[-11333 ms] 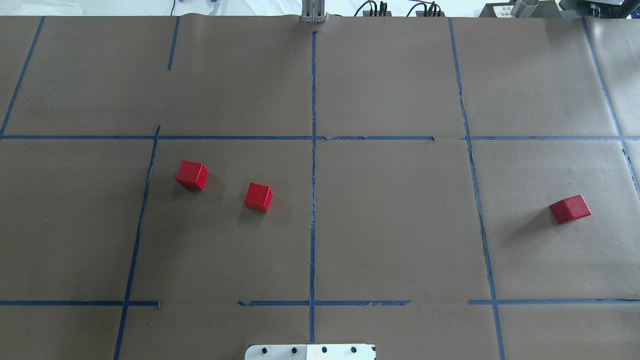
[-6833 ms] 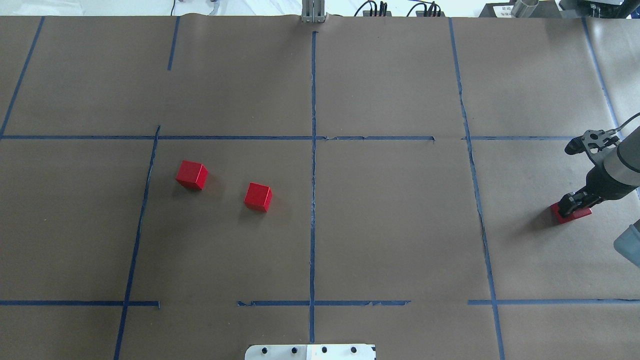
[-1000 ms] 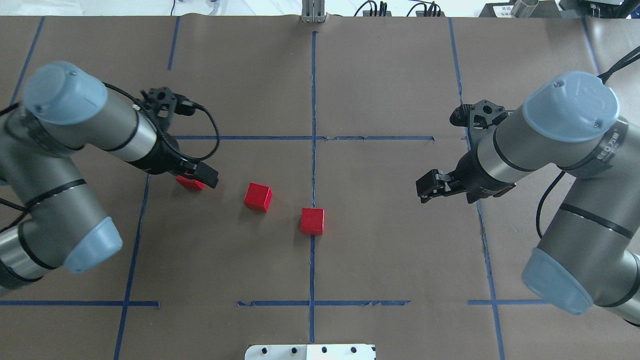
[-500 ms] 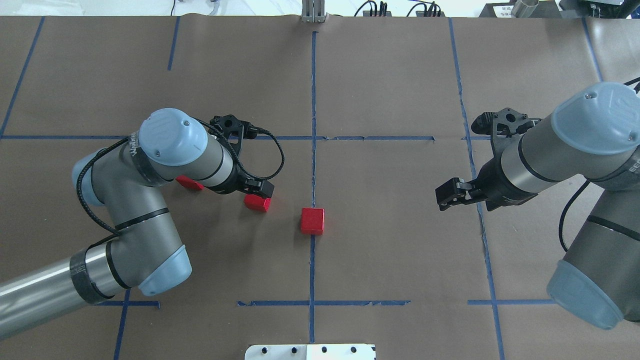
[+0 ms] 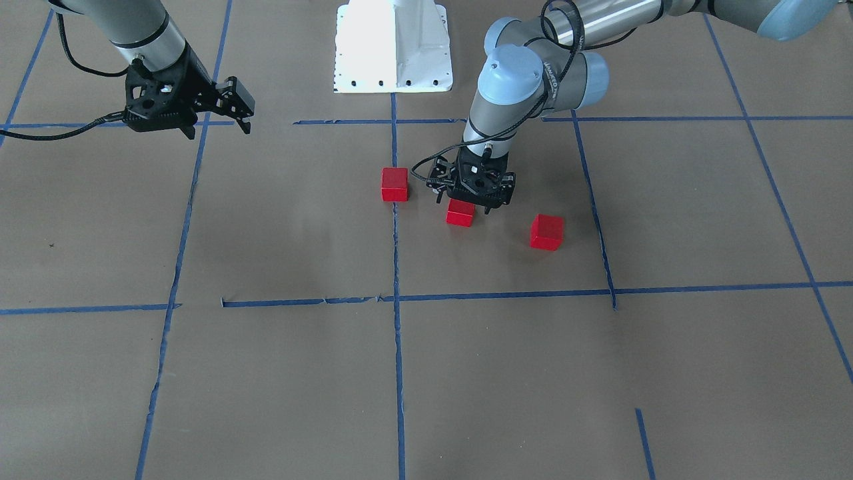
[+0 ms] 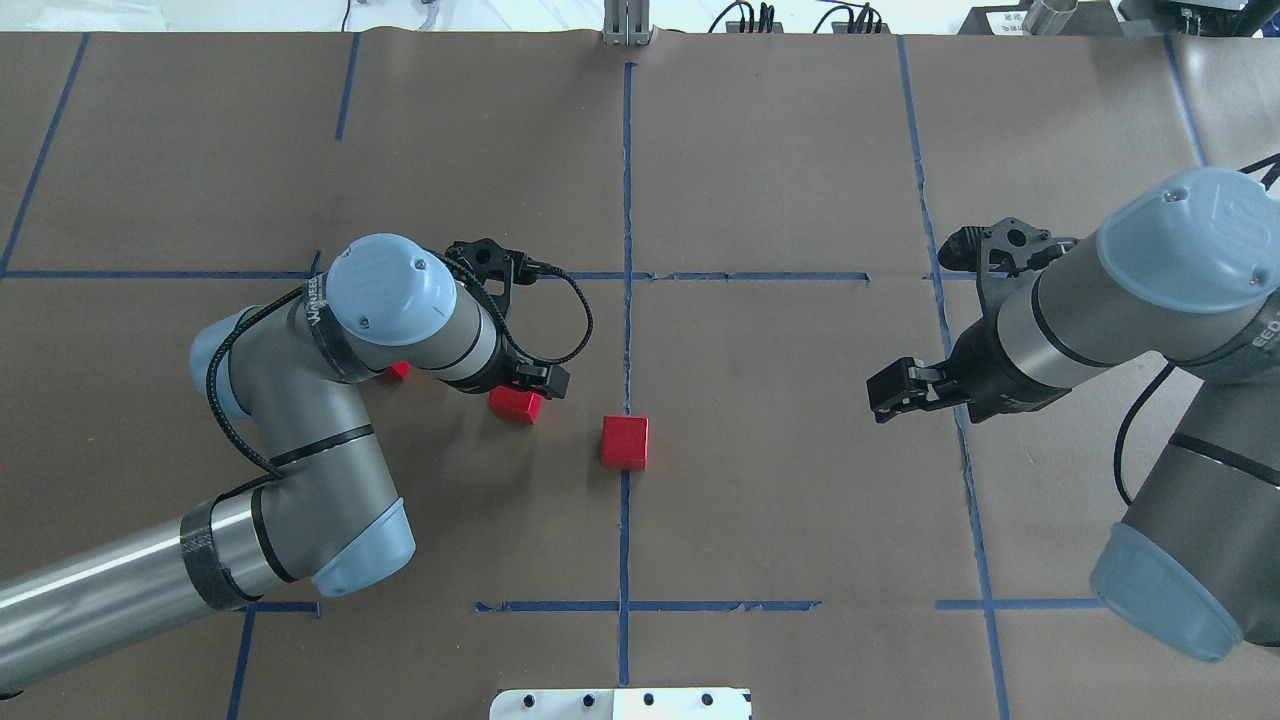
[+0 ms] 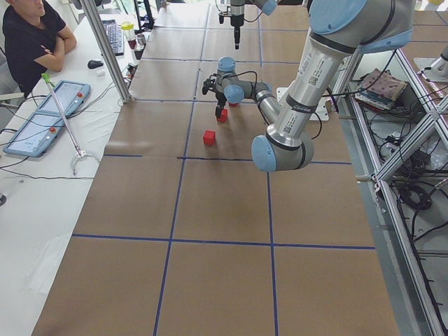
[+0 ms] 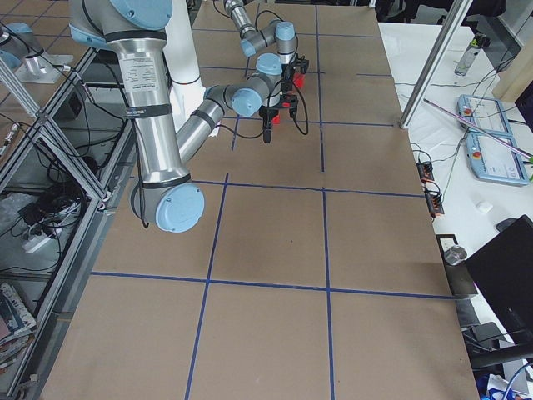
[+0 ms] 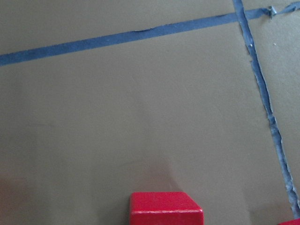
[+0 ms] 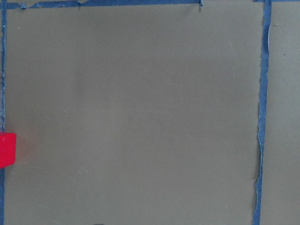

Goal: Form red blocks into L shape at center
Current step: 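Grasp the red cube nearer the center with the left gripper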

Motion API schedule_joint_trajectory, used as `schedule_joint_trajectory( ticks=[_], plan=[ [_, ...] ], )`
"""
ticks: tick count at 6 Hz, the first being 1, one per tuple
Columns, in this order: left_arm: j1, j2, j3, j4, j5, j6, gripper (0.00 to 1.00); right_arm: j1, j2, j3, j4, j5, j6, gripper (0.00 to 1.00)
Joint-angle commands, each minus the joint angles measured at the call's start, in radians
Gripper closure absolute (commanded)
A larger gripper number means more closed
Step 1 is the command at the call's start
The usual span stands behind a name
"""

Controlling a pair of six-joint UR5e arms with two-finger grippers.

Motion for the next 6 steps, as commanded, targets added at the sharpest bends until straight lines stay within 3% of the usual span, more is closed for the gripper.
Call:
schedule_joint_trajectory(
  ticks=[1,2,3,5,6],
  plan=[
    [0.020,-0.017,0.026,0.001,0.042,-0.009,0.19,-0.002,-0.001,0.000,0.000,0.000,0.000,0.00],
    [0.020,-0.017,0.026,0.002,0.042,-0.011,0.80,-0.002,-0.003,0.000,0.000,0.000,0.000,0.00],
    [0.020,-0.018,0.023,0.002,0.042,-0.017,1.00,-0.019,0.003,-0.019,0.000,-0.003,0.001,0.00],
    [0.018,-0.139,0.046,0.138,0.044,-0.034,1.00,-0.019,0.003,-0.022,0.000,-0.003,0.000,0.00],
    [0.018,-0.184,0.099,0.141,0.045,-0.082,1.00,-0.016,0.003,-0.017,0.000,-0.002,0.000,0.00]
  ],
)
